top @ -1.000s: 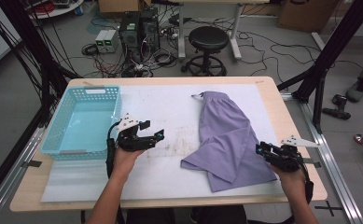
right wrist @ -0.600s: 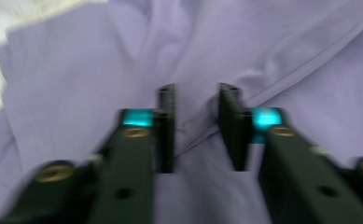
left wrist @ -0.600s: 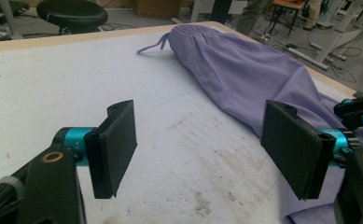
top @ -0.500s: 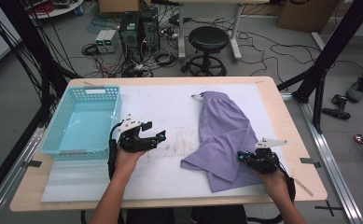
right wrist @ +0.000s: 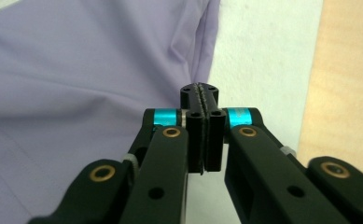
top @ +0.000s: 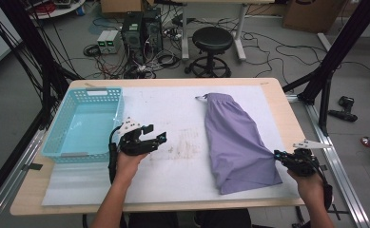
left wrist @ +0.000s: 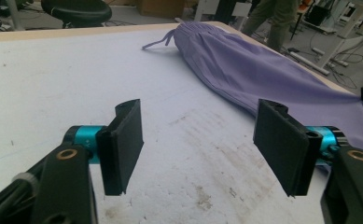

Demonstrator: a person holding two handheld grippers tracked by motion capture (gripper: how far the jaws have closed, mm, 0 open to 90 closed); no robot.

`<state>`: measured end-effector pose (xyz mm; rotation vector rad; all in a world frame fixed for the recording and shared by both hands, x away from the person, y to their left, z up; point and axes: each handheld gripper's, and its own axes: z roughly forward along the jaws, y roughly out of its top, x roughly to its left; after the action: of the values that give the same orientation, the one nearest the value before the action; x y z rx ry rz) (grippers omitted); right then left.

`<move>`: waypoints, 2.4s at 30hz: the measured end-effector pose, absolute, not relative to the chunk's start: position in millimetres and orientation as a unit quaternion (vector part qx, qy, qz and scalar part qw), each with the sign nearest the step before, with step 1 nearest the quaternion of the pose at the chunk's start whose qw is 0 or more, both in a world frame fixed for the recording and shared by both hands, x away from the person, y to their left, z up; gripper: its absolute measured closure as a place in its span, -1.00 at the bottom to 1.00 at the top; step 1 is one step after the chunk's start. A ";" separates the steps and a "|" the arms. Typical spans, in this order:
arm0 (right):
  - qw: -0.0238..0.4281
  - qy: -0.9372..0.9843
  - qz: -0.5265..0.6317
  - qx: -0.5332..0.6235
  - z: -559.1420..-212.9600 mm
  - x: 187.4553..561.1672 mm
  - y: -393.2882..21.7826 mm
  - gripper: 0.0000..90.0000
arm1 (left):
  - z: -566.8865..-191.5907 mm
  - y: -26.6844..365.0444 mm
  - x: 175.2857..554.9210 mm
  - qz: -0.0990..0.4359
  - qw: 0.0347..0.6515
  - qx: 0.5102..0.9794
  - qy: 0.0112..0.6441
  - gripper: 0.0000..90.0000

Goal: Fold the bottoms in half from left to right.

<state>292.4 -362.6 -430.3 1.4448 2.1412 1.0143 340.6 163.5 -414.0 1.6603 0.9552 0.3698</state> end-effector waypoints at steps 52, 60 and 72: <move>0.179 0.787 0.383 0.449 -412.2 470.3 -295.8 0.13 | -419.1 175.8 329.8 0.170 0.570 0.708 0.382 -0.34; 0.174 0.799 0.362 0.448 -420.8 515.4 -268.0 0.42 | -416.3 179.3 334.1 0.172 0.563 0.704 0.398 -0.34; 0.222 0.770 0.331 0.498 -422.6 515.8 -281.9 0.79 | -418.6 182.0 335.1 0.169 0.556 0.702 0.411 -0.32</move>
<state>515.8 -281.9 -422.6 1.3772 2.1265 0.9154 335.1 182.0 -418.6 1.6569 0.9703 0.3998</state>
